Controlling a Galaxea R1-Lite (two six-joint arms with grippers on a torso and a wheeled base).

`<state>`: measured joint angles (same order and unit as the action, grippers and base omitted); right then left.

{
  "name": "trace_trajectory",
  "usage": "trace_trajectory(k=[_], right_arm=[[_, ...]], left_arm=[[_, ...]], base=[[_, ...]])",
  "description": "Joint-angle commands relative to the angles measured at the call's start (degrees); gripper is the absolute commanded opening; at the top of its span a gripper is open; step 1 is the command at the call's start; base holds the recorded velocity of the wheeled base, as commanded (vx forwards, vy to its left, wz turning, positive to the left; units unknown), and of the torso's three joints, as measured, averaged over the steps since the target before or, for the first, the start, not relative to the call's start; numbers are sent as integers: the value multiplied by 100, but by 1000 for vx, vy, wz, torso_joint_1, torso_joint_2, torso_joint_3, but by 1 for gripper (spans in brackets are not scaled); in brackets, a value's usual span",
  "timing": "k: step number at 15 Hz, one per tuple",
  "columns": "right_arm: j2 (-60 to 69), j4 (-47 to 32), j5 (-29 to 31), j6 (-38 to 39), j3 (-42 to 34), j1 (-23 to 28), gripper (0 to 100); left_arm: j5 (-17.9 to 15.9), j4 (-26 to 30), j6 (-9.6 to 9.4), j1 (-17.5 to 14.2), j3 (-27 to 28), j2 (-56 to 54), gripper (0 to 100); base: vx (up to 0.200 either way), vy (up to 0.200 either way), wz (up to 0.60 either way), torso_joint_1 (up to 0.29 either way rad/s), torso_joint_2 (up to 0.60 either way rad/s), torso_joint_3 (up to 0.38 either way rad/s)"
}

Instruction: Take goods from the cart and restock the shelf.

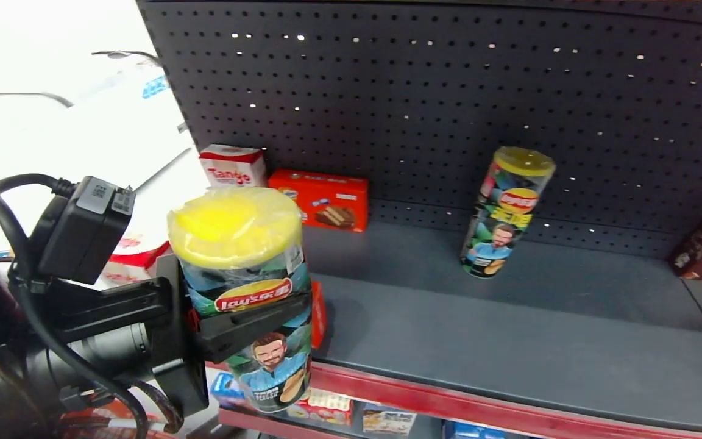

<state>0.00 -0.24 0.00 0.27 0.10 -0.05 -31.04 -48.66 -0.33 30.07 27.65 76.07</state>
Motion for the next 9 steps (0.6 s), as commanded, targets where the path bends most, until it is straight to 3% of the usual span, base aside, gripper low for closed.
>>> trace_trajectory(k=[1,8,9], right_arm=[[0,-2,0,0,-1,-4,100],[0,-2,0,-9,-1,-4,100],[0,7,0,0,-1,-4,100]], left_arm=[[1,-3,-2,16,4,-13,0],[10,-3,-2,-37,-49,-13,0],[10,-3,-2,-37,-49,-13,0]], base=[[0,0,-600,7,7,7],[0,0,0,0,0,0],[0,0,-600,2,2,2]])
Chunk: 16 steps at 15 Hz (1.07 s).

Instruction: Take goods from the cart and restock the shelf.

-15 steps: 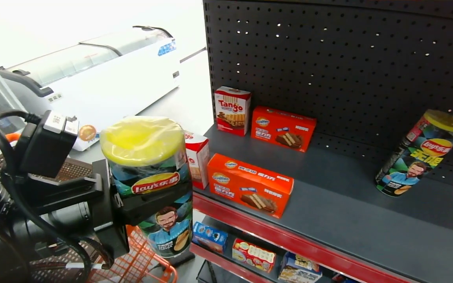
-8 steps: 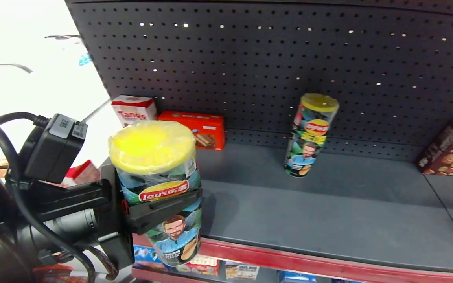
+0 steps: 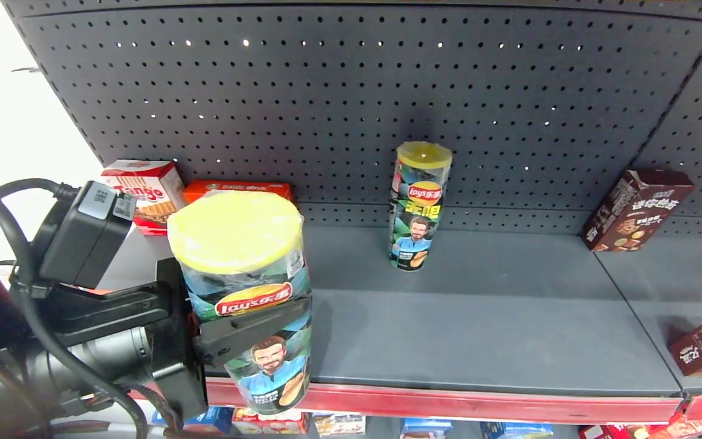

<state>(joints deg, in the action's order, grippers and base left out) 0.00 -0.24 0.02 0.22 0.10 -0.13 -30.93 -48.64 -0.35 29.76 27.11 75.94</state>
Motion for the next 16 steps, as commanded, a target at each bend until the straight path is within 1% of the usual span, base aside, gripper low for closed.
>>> trace_trajectory(k=[1,9,16], right_arm=[[0,-2,-2,-4,-1,5,100],[0,-2,-2,-4,-1,13,100],[0,-2,-11,-22,-1,5,100]], left_arm=[[-1,-5,0,-14,5,0,0],[-10,-5,-9,-14,-4,0,0],[8,-14,-26,-31,110,53,0]], base=[[0,0,-600,7,2,7],[0,0,0,0,0,0],[0,0,0,0,0,0]])
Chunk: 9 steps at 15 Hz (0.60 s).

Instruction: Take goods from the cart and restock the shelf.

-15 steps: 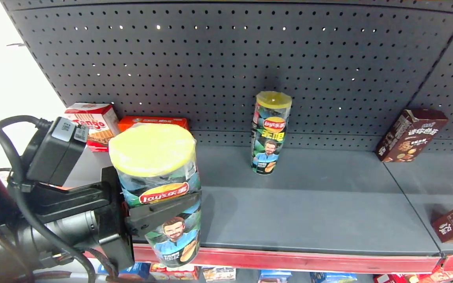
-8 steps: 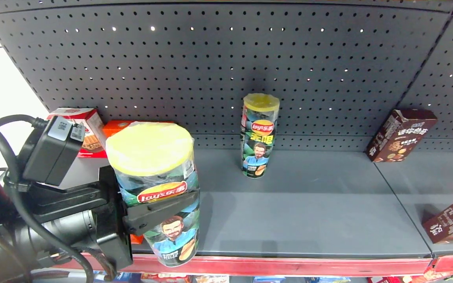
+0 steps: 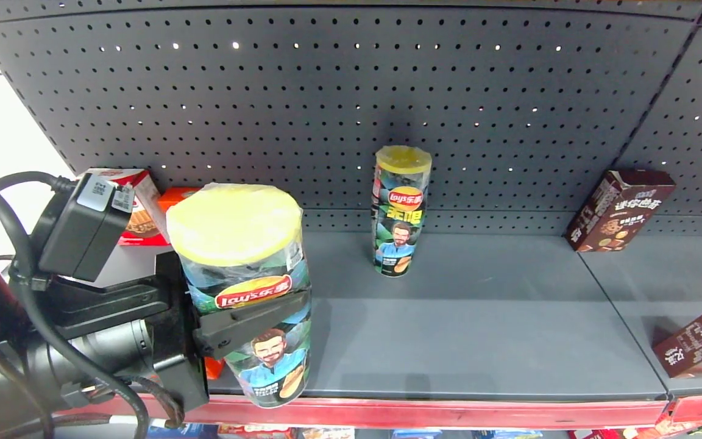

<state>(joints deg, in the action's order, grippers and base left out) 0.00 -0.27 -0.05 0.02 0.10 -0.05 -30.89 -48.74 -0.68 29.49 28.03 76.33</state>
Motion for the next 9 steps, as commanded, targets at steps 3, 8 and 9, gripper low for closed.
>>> trace_trajectory(k=[3,8,9], right_arm=[[-9,-17,-39,-38,-1,-4,100],[-914,-167,-531,551,1511,-171,100],[-1529,-140,-602,560,1827,-391,100]], left_arm=[[57,5,-2,-136,27,14,0],[4,5,33,-189,344,251,0],[4,5,7,-189,361,339,0]], base=[[0,0,0,0,0,0],[0,0,0,0,0,0],[0,0,0,0,0,0]])
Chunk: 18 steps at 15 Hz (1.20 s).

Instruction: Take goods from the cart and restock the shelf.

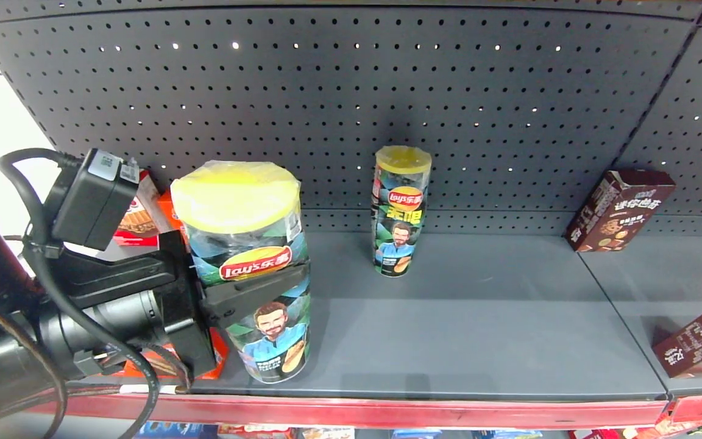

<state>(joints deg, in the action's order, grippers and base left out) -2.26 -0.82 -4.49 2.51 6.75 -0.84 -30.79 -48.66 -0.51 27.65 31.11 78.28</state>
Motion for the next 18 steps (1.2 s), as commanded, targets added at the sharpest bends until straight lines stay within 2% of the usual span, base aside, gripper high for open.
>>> trace_trajectory(k=[1,3,8,10,14,18], right_arm=[[-1603,3,-325,171,1504,-575,100],[-2411,64,-571,-313,1873,-909,100],[-3773,231,-755,-664,2207,-1849,100],[-4512,301,-755,-778,2374,-2016,100],[-5795,1101,-764,-1033,2911,-2474,100],[-7017,1347,-799,-1069,3614,-2755,100]], left_arm=[[3,-11,-19,4,44,206,0],[3,-11,-19,13,53,241,0],[3,-258,51,-23,-35,206,0],[-14,-266,60,-93,9,241,0],[-14,-266,60,-102,-26,311,0],[-6,-258,60,-321,-52,311,0]], base=[[0,0,0,0,0,0],[0,0,0,0,0,0],[0,0,0,0,0,0],[0,0,0,0,0,0],[0,0,0,0,0,0],[0,0,0,0,0,0]])
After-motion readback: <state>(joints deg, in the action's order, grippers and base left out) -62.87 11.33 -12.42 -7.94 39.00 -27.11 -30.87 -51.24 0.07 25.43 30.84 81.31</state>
